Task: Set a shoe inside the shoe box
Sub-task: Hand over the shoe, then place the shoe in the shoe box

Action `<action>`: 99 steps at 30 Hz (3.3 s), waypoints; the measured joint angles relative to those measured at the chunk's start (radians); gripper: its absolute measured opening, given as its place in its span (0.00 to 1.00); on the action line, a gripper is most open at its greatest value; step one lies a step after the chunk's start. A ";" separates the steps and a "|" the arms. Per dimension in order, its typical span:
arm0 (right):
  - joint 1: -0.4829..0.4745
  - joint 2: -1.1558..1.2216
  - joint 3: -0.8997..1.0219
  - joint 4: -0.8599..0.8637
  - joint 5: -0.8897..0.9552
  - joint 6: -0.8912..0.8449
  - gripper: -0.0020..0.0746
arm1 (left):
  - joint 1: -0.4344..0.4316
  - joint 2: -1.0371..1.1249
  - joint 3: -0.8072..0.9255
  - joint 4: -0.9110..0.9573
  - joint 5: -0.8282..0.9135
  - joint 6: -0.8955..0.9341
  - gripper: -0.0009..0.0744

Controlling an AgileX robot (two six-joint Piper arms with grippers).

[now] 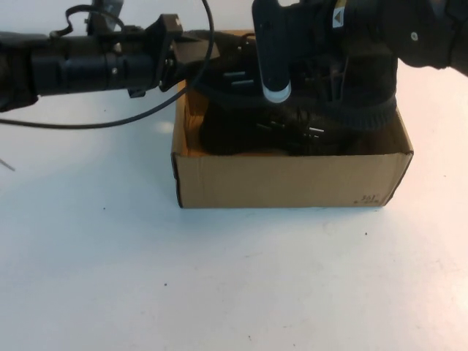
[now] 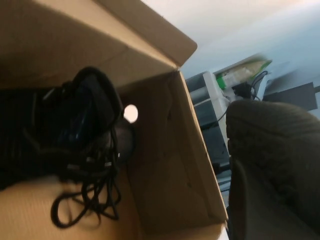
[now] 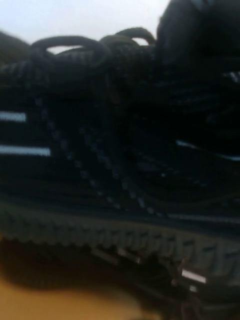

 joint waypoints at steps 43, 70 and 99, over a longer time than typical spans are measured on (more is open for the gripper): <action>-0.109 0.208 0.000 0.102 -0.097 -0.002 0.04 | -0.010 0.243 -0.062 -0.131 0.153 0.031 0.49; -0.128 0.125 0.000 0.163 -0.090 -0.002 0.04 | -0.009 0.215 -0.081 -0.099 0.242 -0.035 0.73; -0.144 0.086 0.000 0.305 -0.106 -0.025 0.04 | 0.033 0.213 -0.111 -0.110 0.305 -0.118 0.85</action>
